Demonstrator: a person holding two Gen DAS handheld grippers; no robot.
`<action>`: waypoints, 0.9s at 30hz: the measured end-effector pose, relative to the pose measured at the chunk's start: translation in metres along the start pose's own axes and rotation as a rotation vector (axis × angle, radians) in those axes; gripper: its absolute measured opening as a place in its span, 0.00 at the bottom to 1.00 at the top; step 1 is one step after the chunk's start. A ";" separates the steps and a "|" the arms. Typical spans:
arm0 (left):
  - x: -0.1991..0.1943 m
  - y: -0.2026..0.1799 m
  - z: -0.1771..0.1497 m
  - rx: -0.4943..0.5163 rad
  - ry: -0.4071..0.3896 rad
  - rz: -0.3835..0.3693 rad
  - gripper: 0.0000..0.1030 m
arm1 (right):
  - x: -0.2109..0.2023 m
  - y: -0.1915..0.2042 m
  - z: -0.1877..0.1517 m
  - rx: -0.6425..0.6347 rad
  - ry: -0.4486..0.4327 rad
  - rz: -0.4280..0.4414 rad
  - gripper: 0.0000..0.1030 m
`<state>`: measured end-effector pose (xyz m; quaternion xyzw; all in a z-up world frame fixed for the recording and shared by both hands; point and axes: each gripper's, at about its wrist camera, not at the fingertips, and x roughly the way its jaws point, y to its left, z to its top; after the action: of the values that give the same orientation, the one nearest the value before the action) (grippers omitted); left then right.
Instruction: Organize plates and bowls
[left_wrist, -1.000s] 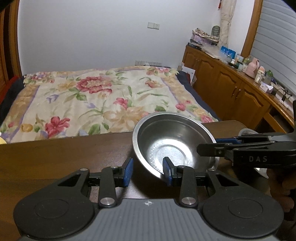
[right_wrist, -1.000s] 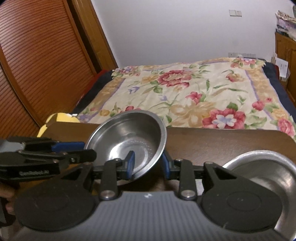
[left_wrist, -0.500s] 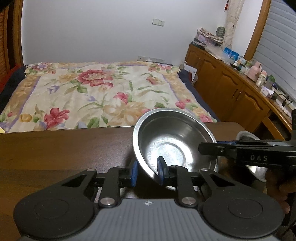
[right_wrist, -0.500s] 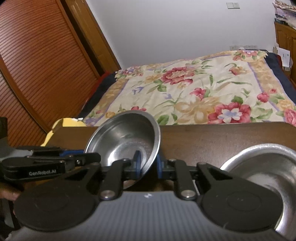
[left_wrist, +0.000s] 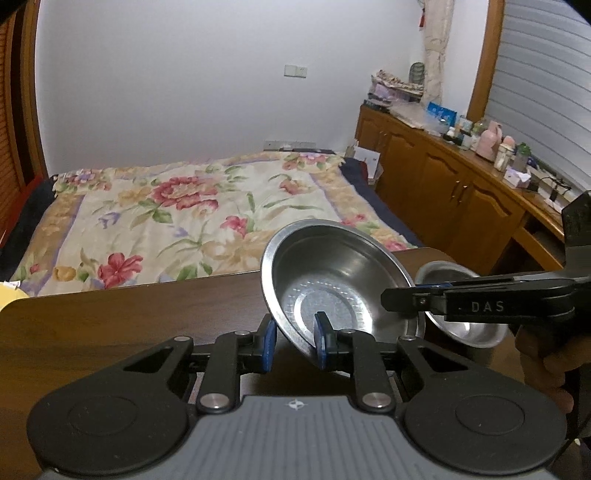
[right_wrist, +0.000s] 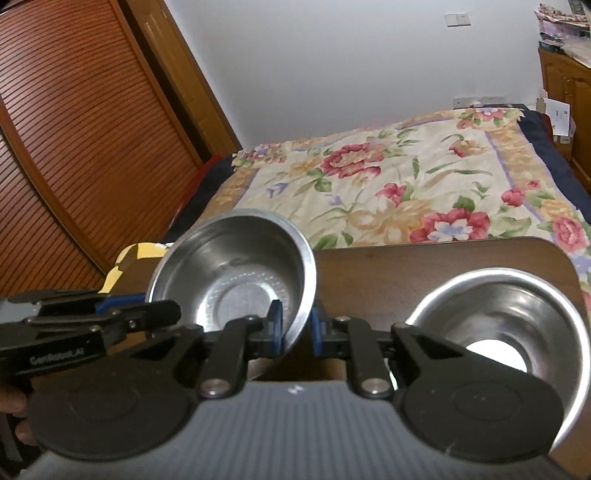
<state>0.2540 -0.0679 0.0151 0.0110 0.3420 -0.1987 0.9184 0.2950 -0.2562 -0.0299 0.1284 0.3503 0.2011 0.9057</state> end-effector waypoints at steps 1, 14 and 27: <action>-0.003 -0.001 0.000 0.003 -0.005 -0.001 0.22 | -0.003 0.001 -0.001 0.001 -0.002 -0.002 0.17; -0.040 -0.006 -0.015 0.018 -0.033 -0.022 0.22 | -0.037 0.021 -0.013 -0.019 -0.033 -0.019 0.17; -0.073 -0.016 -0.042 0.029 -0.046 -0.051 0.22 | -0.067 0.037 -0.039 -0.033 -0.049 -0.036 0.17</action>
<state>0.1717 -0.0503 0.0309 0.0111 0.3182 -0.2272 0.9203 0.2134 -0.2505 -0.0052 0.1123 0.3267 0.1873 0.9195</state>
